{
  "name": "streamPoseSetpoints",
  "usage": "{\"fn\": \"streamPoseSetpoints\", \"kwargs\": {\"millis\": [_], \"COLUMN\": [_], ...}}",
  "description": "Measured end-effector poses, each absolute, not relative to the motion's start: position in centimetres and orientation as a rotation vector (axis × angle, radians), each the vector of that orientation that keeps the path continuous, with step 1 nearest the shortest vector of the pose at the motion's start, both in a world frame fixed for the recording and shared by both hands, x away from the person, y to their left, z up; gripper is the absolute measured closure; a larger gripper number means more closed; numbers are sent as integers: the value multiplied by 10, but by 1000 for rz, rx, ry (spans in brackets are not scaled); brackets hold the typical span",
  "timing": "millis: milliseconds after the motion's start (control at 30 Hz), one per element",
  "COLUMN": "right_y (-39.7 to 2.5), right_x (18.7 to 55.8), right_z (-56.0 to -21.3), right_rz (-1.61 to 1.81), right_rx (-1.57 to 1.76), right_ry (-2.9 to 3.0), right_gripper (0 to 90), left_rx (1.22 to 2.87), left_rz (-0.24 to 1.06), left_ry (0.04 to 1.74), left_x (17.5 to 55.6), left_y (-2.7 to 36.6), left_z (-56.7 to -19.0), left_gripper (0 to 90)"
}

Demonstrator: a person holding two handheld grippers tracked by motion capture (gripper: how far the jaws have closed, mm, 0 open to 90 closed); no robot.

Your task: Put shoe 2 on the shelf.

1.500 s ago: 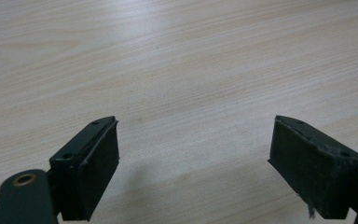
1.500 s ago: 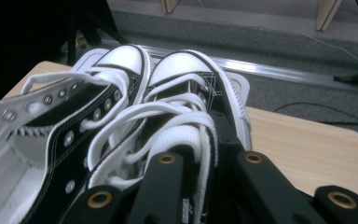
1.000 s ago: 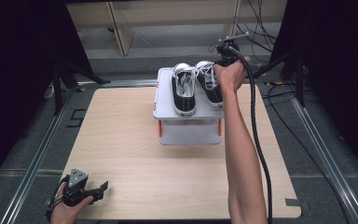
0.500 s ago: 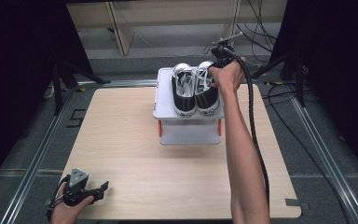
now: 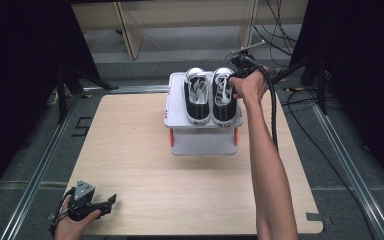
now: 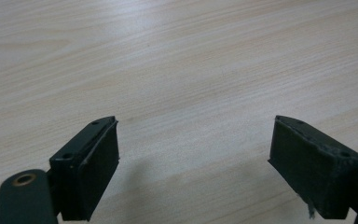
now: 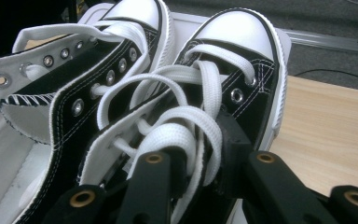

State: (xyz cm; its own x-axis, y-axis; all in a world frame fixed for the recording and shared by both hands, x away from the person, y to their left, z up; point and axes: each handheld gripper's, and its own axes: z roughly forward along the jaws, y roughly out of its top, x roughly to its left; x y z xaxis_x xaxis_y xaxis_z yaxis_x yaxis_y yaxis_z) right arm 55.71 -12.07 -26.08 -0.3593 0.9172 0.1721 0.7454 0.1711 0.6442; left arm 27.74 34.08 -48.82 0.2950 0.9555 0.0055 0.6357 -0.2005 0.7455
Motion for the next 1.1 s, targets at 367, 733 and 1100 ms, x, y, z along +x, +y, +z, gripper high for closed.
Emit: {"fn": "streamPoseSetpoints", "kwargs": {"millis": [367,733,1100], "right_y": [-134,-182,-207], "right_x": [552,509,451], "right_z": [-256,-252,-291], "right_rz": [1094,1413,1495], "right_rx": [1578,1424,1294], "right_ry": [2165,2129,2158], "right_gripper": [517,443,437], "left_rx": [1935,1926,1910], "left_rz": [648,656,649], "left_ry": [1419,1429,1444], "left_x": [277,277,277], "left_y": [343,343,343], "left_z": [-488,-488,-489], "left_gripper": [152,152,152]}}
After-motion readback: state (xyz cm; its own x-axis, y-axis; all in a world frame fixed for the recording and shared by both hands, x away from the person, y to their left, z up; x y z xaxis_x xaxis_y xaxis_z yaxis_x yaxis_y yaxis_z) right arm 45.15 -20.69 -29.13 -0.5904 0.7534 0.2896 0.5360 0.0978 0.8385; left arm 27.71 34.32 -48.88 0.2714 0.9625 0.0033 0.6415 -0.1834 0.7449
